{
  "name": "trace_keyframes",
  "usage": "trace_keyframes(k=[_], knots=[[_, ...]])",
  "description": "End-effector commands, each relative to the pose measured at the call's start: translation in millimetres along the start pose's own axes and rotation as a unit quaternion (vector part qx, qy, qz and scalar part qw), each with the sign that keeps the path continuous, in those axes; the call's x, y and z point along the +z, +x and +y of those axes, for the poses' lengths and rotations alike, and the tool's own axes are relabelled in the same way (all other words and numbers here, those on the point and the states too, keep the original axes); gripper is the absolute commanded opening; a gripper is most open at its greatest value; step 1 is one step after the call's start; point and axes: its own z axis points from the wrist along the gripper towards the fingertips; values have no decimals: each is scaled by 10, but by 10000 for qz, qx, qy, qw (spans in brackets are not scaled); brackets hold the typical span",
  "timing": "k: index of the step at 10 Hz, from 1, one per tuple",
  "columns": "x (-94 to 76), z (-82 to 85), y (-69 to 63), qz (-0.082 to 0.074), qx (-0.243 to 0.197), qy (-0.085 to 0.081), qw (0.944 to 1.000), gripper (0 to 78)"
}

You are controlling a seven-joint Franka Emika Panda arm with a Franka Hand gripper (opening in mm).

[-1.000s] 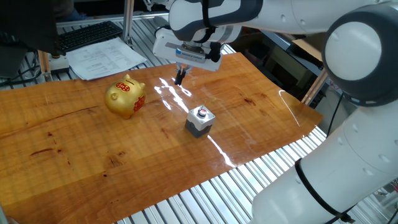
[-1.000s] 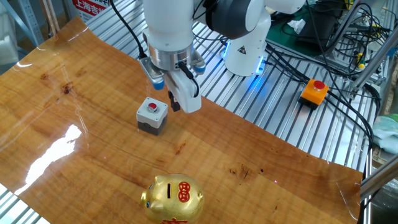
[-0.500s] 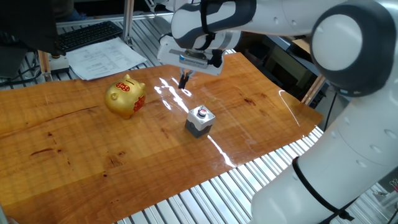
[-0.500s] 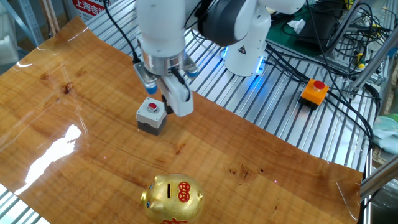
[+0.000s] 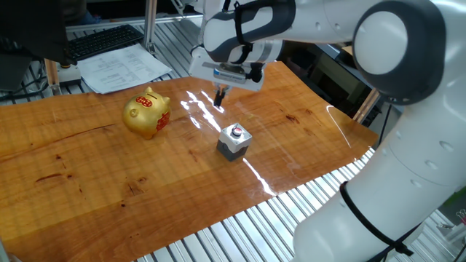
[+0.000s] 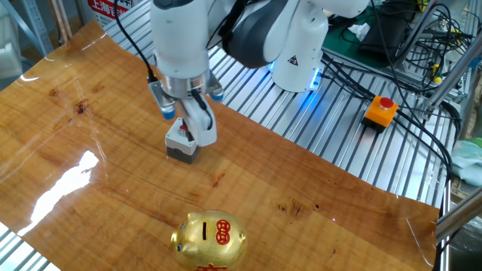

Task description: Drop coins into a piggy bank

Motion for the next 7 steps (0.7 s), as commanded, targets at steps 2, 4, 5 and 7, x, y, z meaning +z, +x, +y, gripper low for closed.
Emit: trace_keyframes(k=[2, 4, 5, 7], knots=[[150, -174, -62, 17, 125, -13, 9999, 0], [208, -166, -63, 32, 316, -1, 9995, 0], [214, -165, -62, 36, 336, 1, 9994, 0], [281, -165, -71, 31, 587, 37, 9983, 0]])
